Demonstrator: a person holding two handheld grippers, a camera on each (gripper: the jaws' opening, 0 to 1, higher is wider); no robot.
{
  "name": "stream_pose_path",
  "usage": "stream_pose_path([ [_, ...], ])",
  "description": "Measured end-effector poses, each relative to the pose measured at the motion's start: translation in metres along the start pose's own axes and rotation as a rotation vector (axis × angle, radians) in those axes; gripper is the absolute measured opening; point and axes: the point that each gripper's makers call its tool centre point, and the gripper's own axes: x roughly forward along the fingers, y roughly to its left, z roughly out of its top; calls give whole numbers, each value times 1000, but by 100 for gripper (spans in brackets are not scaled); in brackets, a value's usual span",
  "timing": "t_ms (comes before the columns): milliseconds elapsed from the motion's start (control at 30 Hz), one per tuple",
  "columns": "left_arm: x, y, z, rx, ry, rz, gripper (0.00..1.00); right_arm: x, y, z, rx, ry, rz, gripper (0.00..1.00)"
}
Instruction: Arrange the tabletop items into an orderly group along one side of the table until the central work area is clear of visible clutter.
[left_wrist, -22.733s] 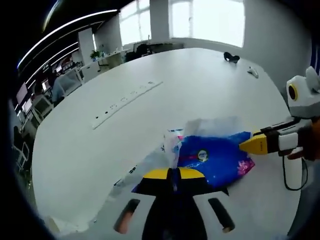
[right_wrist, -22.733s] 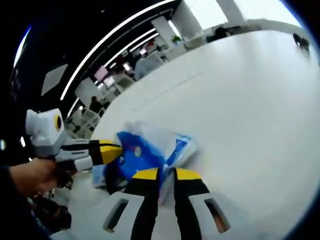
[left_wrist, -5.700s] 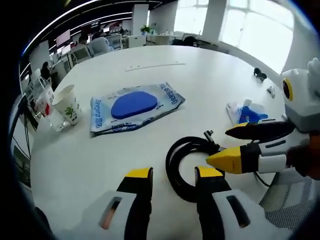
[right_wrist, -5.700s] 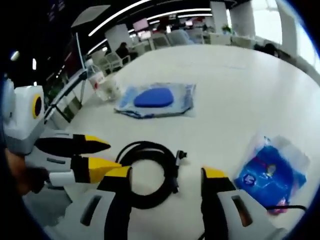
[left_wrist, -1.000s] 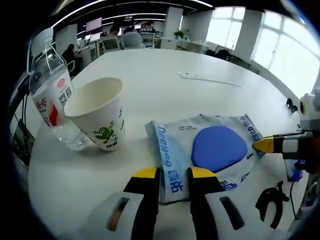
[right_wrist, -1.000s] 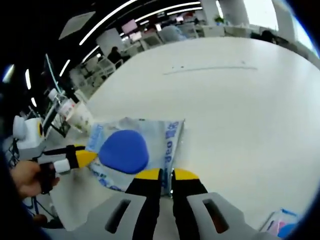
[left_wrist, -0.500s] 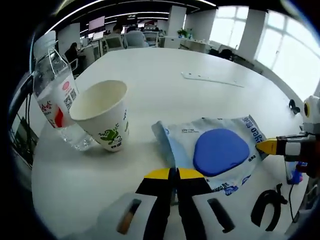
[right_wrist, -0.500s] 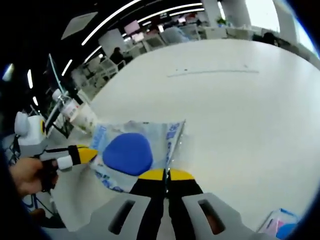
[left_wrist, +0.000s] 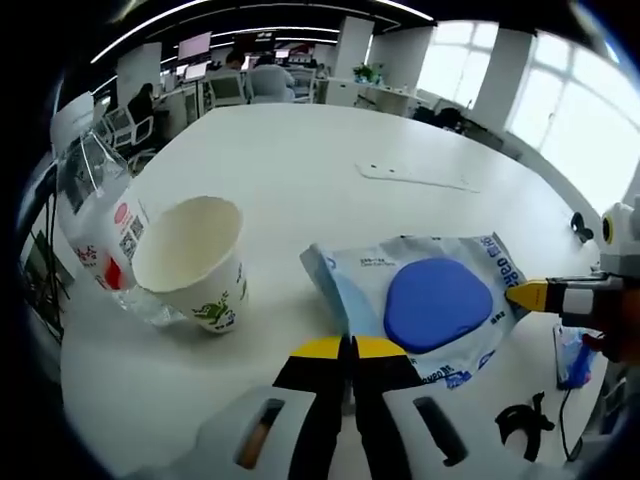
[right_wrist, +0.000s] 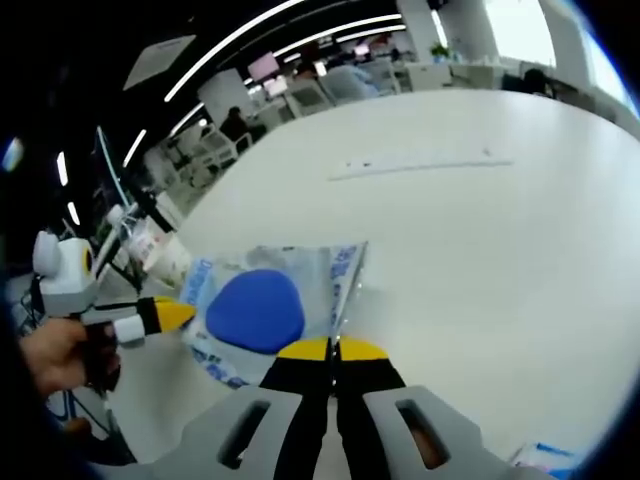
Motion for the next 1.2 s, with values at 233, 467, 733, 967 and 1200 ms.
stream_pose_path([
  [233,6,-1,14,-13,-6,-7,1,2,0,18,-14,-15,9,0],
  [467,14,1,23,-54,-10,-11,1,9,-4,32,-21,-10,22,0],
  [733,21,7,23,-88,16,23,1,22,-3,35,-39,6,33,0],
  [967,26,13,20,-99,45,44,1,30,-3,27,-22,23,38,0],
  [1200,27,19,17,-85,58,76,1,37,-1,27,-12,30,48,0],
])
